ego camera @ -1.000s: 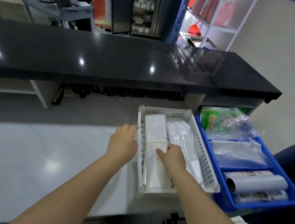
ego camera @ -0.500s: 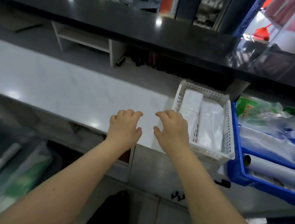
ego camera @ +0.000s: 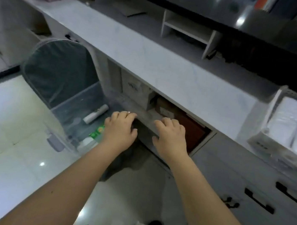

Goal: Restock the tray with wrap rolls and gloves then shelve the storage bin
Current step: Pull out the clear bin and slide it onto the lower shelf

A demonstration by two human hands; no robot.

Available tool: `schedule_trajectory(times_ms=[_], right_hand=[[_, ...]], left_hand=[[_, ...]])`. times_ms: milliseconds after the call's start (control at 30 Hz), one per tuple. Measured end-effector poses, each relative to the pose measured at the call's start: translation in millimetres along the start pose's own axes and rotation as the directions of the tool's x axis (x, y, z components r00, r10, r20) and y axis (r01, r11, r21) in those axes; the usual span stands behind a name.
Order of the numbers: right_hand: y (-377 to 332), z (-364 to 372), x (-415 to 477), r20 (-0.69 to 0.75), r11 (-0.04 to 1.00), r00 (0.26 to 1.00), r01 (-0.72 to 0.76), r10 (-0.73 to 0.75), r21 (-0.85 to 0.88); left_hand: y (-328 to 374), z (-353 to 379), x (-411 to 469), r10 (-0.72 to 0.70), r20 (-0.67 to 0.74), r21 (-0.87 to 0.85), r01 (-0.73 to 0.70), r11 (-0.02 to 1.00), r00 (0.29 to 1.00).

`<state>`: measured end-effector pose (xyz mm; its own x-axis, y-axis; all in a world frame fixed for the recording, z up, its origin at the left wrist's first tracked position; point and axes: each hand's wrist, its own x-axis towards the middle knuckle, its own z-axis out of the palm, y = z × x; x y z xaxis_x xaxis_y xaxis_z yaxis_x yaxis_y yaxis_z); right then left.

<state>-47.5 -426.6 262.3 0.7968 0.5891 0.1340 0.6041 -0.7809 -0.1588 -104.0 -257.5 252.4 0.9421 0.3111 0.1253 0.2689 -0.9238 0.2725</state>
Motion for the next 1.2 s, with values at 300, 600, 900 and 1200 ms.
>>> schedule_trajectory(times_ms=[300,600,900,1200], right_hand=[[-198.9,86.4,39.8,0.111,0.997,0.993,-0.042,0.034,0.063],[-262.8,156.7,64.2,0.288,0.984,0.955,-0.116,0.074,0.134],[-247.7,211.6,146.0,0.369,0.945,0.919,-0.234,0.138,0.230],[-252.1,240.6,198.8,0.418,0.862,0.860,-0.427,0.293,0.272]], left_hand=[[-209.8,-17.9,-50.0,-0.052,0.124,0.044,0.047,0.998,0.991],[-299.0,10.1,-34.6,-0.100,0.328,0.057,0.086,0.995,0.939],[-331.7,45.4,47.0,-0.064,0.436,0.042,0.051,0.998,0.897],[-369.5,63.0,114.9,0.091,0.474,-0.040,-0.081,0.996,0.876]])
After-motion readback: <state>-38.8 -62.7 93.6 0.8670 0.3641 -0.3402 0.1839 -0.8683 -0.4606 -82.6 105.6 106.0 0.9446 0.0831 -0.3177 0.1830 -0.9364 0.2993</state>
